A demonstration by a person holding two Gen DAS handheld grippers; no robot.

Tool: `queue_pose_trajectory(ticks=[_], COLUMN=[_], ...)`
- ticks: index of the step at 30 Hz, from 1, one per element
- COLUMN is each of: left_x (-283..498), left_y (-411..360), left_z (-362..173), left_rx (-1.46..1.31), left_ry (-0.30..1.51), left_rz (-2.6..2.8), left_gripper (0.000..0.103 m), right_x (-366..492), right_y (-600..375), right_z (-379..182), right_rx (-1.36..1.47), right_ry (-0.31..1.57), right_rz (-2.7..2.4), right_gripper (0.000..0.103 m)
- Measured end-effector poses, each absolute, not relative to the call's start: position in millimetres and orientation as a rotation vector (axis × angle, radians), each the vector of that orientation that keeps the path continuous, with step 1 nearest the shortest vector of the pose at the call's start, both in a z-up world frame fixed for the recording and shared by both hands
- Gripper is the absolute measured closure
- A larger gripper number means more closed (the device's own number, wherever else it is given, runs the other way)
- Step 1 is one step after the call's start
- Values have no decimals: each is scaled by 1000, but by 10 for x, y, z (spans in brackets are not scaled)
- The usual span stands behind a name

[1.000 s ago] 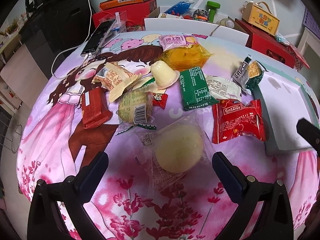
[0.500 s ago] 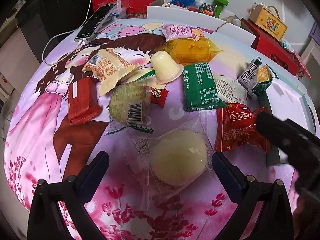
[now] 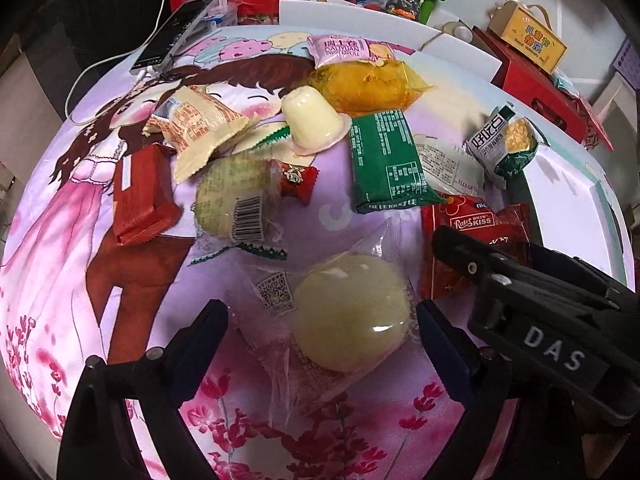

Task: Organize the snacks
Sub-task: 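Grasp the red snack bag with the right tool while the left tool grasps the clear bun bag, then release the red bag in the tray with the right tool while the left tool releases the bun bag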

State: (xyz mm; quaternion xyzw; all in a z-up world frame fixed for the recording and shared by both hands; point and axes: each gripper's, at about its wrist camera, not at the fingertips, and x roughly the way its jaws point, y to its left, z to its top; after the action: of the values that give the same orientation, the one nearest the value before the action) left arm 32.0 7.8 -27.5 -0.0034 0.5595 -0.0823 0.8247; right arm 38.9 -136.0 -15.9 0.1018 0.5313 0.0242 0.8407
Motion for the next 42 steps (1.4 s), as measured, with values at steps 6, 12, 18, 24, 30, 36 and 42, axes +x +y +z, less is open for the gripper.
queue_pose_trajectory(ticks=[6, 12, 18, 24, 30, 36, 42], left_x=[306, 282, 251, 273, 379, 482, 638], left_y=[56, 66, 122, 85, -52, -340, -797], left_z=[-253, -190, -54, 129, 330, 490, 626], left_rx=[-4, -13, -28, -24, -8, 29, 81], left_ry=[1181, 1159, 1114, 1070, 1028, 998, 967], left_rz=[-191, -202, -196, -200, -228, -291, -423], left_gripper=[17, 27, 29, 29, 29, 29, 29], right_x=[367, 326, 250, 208, 185, 168, 127], right_y=[-1383, -1393, -1442, -1507, -1744, -2167, -2680], right_z=[-149, -41, 178, 379, 561, 687, 653], right_rx=[232, 234, 248, 258, 283, 311, 375], right_ry=[1114, 1077, 1016, 958, 898, 843, 832], right_rz=[51, 58, 62, 67, 37, -57, -168], right_gripper=[42, 43, 43, 43, 43, 44, 44])
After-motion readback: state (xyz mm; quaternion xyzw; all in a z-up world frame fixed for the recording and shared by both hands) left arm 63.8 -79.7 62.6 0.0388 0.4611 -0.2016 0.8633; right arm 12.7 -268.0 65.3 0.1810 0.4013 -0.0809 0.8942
